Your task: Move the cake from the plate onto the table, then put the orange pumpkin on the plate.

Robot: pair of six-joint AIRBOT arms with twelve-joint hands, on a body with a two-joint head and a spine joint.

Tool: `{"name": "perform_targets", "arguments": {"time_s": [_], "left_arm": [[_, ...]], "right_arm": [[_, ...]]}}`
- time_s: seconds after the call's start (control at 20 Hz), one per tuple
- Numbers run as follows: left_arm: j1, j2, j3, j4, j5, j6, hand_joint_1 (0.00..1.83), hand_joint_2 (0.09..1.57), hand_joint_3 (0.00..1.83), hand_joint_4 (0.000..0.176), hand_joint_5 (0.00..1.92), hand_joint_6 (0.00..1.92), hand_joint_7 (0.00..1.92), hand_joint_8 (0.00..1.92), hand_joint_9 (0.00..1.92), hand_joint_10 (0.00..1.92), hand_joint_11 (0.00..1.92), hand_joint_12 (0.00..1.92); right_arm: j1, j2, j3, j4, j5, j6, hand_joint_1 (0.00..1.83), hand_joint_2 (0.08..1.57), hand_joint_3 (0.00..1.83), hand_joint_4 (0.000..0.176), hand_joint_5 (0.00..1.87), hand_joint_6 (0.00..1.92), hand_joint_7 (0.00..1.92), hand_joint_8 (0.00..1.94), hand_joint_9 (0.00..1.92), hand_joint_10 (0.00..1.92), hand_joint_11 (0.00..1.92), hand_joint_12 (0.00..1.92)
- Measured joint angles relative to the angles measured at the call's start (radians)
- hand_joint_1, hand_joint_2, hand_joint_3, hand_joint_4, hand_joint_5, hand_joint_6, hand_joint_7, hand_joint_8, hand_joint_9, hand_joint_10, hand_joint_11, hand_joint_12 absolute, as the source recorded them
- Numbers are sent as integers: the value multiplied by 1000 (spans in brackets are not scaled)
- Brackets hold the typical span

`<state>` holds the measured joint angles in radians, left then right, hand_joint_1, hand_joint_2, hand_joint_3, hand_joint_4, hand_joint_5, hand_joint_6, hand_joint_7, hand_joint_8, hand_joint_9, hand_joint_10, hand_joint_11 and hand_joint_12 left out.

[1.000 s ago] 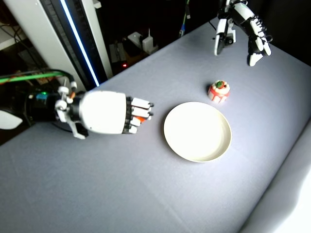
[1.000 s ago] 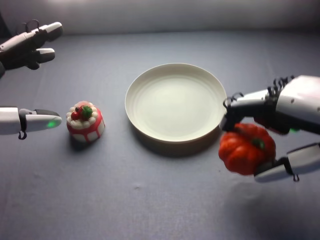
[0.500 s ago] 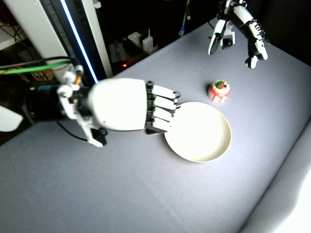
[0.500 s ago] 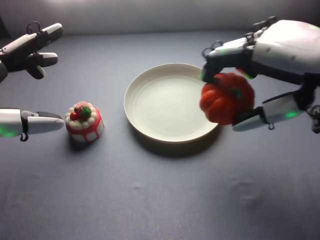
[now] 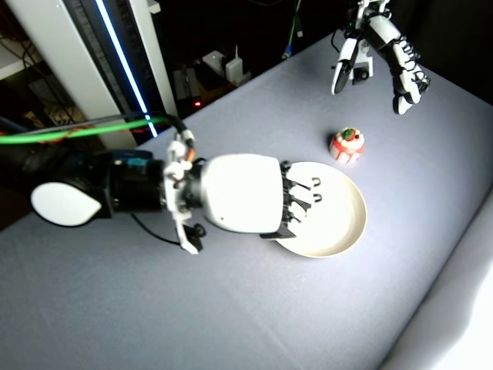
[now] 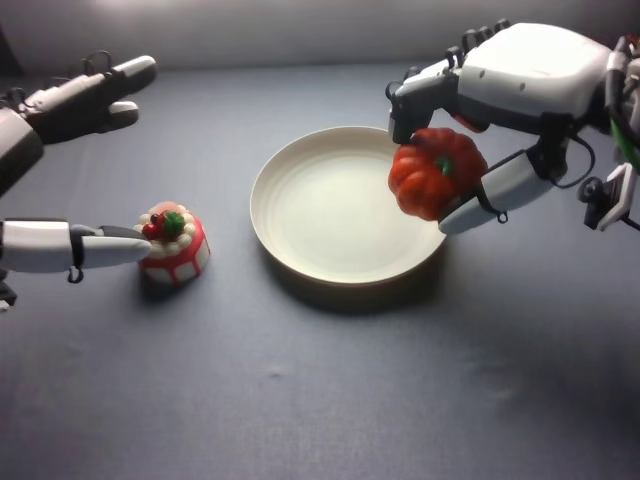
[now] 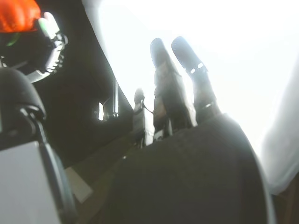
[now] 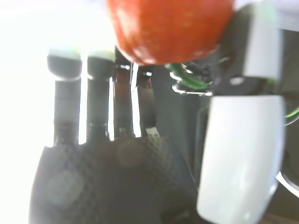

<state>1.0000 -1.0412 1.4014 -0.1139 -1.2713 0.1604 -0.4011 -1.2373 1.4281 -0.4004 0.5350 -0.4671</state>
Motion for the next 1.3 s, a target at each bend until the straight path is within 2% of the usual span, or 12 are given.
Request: {"name": "perform_targets", "arguments": {"time_s": [0.1, 0.15, 0.25, 0.4, 0.5, 0.6, 0.85, 0.9, 1.05, 1.1, 1.15, 1.3], "left_arm": [[-13, -10, 7, 14, 5, 0, 1078, 883, 8, 171, 134, 0, 163, 0, 441, 5, 0, 1217], [-19, -15, 13, 20, 1, 0, 1040, 893, 11, 158, 107, 0, 144, 0, 428, 0, 0, 1215], [-23, -23, 19, 26, 0, 0, 1032, 888, 3, 171, 121, 4, 163, 5, 418, 1, 0, 1168], [-24, -27, 21, 30, 3, 0, 1032, 901, 5, 164, 134, 3, 182, 4, 399, 3, 0, 1109], [-24, -27, 21, 29, 3, 0, 1019, 885, 0, 175, 155, 6, 180, 1, 442, 17, 0, 1214], [-24, -28, 21, 29, 3, 0, 1056, 899, 3, 168, 137, 2, 152, 0, 461, 20, 0, 1250], [-28, -35, 22, 34, 4, 0, 1061, 916, 4, 146, 119, 2, 161, 3, 477, 23, 0, 1422], [-28, -36, 22, 38, 5, 0, 1068, 924, 6, 116, 91, 2, 155, 0, 476, 23, 0, 1493], [-31, -52, 39, 41, -2, 0, 1091, 929, 5, 137, 107, 6, 154, 1, 463, 18, 0, 1393], [-32, -58, 43, 37, -1, 0, 1101, 935, 6, 134, 102, 2, 143, 0, 452, 12, 0, 1355], [-32, -63, 45, 38, 1, 0, 1121, 940, 4, 117, 100, 0, 135, 3, 414, 4, 0, 1251], [-33, -66, 49, 41, -5, 0, 1110, 924, 0, 120, 120, 9, 154, 10, 418, 7, 0, 1233]], "right_arm": [[12, -8, 14, 1, 0, 1, 1308, 807, 905, 0, 705, 1896, 811, 1650, 923, 1921, 1002, 1921], [16, -17, 23, 7, -2, 1, 1179, 837, 950, 0, 678, 1790, 814, 1706, 929, 1921, 1001, 1921], [16, -42, 40, 23, -2, 2, 1126, 967, 746, 0, 644, 1675, 704, 1767, 773, 1921, 895, 1921], [16, -71, 46, 37, 14, 17, 1139, 886, 867, 17, 683, 1702, 769, 1710, 825, 1921, 903, 1921], [16, -74, 42, 53, 49, 22, 1107, 985, 721, 18, 609, 1757, 713, 1689, 739, 1921, 820, 1921], [16, -74, 42, 60, 66, 22, 1104, 1040, 626, 0, 574, 1816, 697, 1622, 695, 1921, 780, 1921], [16, -81, 50, 85, 66, 22, 1139, 908, 833, 0, 636, 1712, 791, 1700, 859, 1921, 913, 1921], [16, -90, 59, 85, 66, 23, 1155, 953, 656, 1, 684, 1577, 796, 1563, 792, 1916, 859, 1921], [10, -126, 96, 85, 67, 57, 1166, 988, 546, 0, 685, 1535, 825, 1472, 821, 1846, 826, 1921], [9, -137, 109, 80, 65, 80, 1171, 990, 516, 0, 708, 1503, 835, 1430, 810, 1794, 784, 1921], [8, -146, 116, 59, 57, 90, 1182, 1078, 291, 0, 727, 1375, 860, 1372, 809, 1709, 777, 1898], [8, -159, 122, 48, 59, 93, 1196, 1173, 55, 0, 762, 1250, 880, 1353, 831, 1733, 814, 1909]]}}
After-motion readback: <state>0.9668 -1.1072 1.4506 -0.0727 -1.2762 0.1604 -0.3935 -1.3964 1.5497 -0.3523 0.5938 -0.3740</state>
